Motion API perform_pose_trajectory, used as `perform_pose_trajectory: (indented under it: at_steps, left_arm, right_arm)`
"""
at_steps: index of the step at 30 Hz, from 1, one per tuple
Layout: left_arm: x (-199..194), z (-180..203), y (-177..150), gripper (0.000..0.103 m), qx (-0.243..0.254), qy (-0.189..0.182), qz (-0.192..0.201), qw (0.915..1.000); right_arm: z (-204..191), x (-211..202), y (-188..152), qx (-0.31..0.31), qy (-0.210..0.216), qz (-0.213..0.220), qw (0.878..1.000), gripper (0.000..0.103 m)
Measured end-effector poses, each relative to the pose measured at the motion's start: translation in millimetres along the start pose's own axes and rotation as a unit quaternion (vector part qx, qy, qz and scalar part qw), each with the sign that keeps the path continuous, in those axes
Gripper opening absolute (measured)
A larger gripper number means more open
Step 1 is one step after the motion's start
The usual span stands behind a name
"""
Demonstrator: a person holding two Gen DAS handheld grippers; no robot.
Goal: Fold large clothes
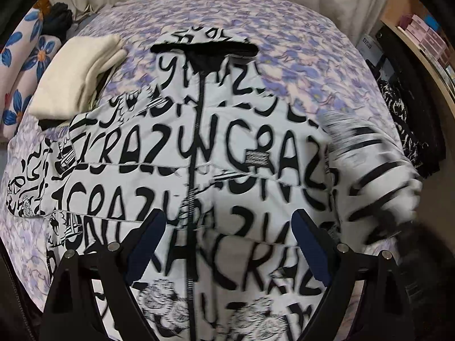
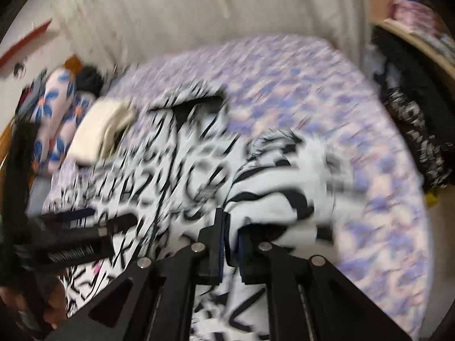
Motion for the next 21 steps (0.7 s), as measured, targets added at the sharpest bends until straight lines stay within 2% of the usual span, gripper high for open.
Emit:
perform_pose_trajectory:
  at_steps: [2, 4, 7, 10, 16, 21]
  left_arm:
    - [7, -15, -3, 0.089, 0.004, -0.001, -0.008, 1.0000]
    - [15, -27, -6, 0.089, 0.008, -0.004, -0.017, 0.9998]
    - [26, -39, -10, 0.089, 0.009, -0.010, -0.029, 0.9995]
    - [37, -45, -14, 0.089, 0.008, -0.020, -0.042, 0.9989]
    - [63, -59, -19, 0.089, -0.009, -0.041, -0.065, 0.9970]
    - [90, -90, -12, 0.089, -0.052, -0.049, -0.074, 0.9947]
  right_arm:
    - [-19, 28, -20, 0.005, 0.010, -0.041, 0.999, 0.028]
    - [-33, 49, -40, 0.017, 0.022, -0.075, 0.997, 0.037]
    - [-42, 61, -64, 0.029, 0.033, -0.103, 0.994, 0.039]
    - [-43, 61, -78, 0.049, 0.042, -0.112, 0.992, 0.039]
    - [-23, 54, -93, 0.105, 0.045, -0.121, 0.986, 0.040]
    - [-11, 52, -94, 0.131, 0.046, -0.116, 0.984, 0.040]
Point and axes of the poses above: each gripper's, at about its wrist camera, not at the fingertips, and x roughly the way its jaws point, z to its right, y to its top, the point moved 6 cm from there along x, roughly the way its jaws point, and after that the axes turned 6 degrees about -z, right-handed, at the moved point
